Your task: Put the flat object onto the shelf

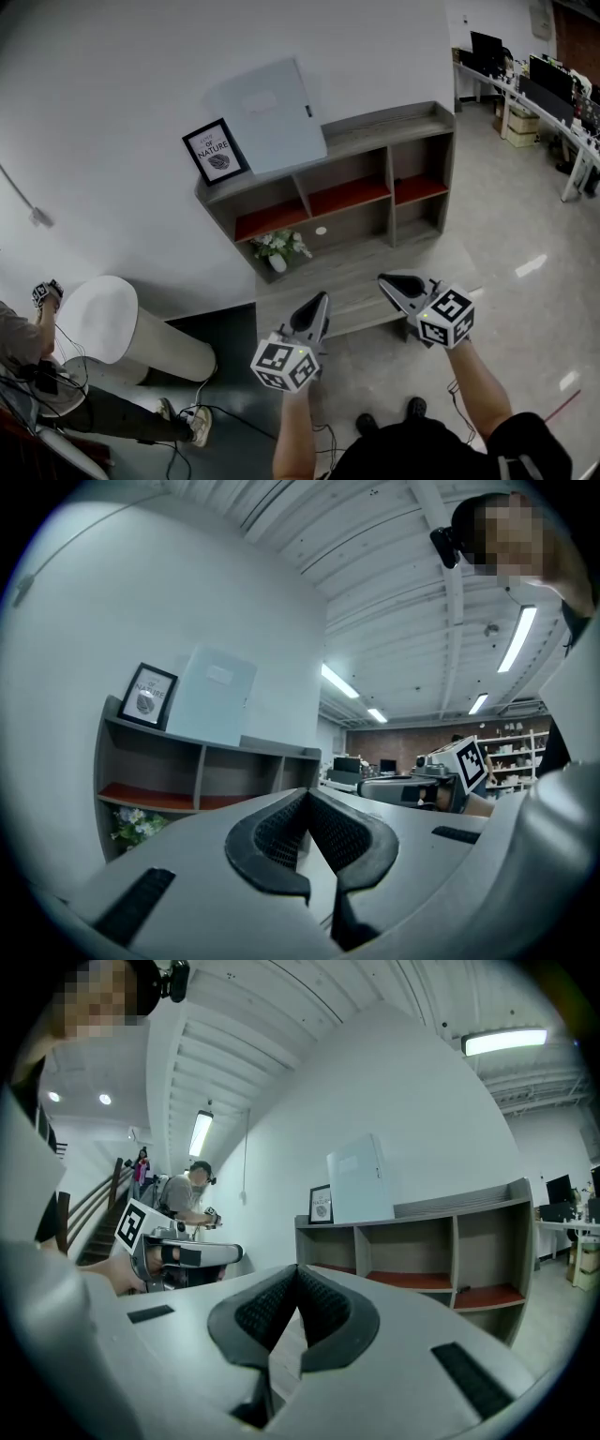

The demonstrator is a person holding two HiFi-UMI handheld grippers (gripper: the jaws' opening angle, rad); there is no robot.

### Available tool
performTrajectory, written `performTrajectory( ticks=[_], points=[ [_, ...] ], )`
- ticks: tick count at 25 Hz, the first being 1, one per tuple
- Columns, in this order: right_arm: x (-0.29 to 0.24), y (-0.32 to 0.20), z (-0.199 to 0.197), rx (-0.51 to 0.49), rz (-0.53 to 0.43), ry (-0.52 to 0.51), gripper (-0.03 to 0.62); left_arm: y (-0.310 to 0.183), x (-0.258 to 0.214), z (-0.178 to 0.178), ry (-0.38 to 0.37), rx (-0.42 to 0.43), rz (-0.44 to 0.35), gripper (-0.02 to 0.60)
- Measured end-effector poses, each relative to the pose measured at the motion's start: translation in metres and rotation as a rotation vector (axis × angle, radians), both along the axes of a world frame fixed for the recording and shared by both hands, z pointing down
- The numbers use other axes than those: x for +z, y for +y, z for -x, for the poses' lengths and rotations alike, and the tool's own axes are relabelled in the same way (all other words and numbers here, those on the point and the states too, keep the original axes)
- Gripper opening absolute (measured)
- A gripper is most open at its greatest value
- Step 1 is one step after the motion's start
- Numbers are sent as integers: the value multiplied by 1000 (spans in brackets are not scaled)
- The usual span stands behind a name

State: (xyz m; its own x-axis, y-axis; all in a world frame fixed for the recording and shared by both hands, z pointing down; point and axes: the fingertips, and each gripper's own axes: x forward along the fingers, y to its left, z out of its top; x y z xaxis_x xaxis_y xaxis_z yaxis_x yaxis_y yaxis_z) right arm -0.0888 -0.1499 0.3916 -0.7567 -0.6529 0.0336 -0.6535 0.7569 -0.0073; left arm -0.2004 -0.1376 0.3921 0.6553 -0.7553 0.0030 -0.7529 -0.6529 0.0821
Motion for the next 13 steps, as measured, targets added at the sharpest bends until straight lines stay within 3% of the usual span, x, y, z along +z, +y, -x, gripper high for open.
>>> performTrajectory(
  ticks=[13],
  points=[
    [-2, 1, 9, 1, -20, 37, 12, -1, 8, 9, -6, 11, -1, 12]
  ],
)
